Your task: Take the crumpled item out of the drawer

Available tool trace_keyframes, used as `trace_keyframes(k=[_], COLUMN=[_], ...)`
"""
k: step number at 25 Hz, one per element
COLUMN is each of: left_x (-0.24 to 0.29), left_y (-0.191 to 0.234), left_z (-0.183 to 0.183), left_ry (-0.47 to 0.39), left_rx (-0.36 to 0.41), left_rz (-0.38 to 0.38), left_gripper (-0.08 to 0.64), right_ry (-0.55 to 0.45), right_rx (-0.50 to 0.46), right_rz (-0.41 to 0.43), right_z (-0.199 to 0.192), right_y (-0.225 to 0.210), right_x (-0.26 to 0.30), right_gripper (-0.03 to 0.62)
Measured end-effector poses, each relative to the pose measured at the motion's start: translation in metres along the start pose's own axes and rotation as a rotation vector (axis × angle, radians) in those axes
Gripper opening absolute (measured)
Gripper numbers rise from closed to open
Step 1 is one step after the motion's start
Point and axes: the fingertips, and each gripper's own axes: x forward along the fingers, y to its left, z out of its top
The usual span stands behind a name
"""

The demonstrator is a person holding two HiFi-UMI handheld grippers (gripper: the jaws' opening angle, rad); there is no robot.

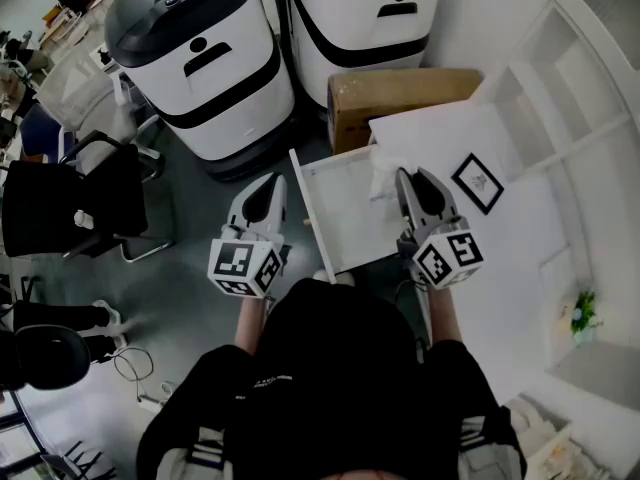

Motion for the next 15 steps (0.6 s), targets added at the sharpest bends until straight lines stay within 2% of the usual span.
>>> trace_keyframes(k=[15], left_x=[0.0032], left_y=[-0.0016], left_z=[-0.0010], left_ry=[0.006], left_rx=[0.011], left_rz=[0.002], left_gripper=[-0.002], right_ry=[0.001], right_rx=[-0.019], right_rz=[-0.015], right_z=[-0.0008], right_y=[-0.0061], right_x=[-0.0012], right_gripper=[0.055])
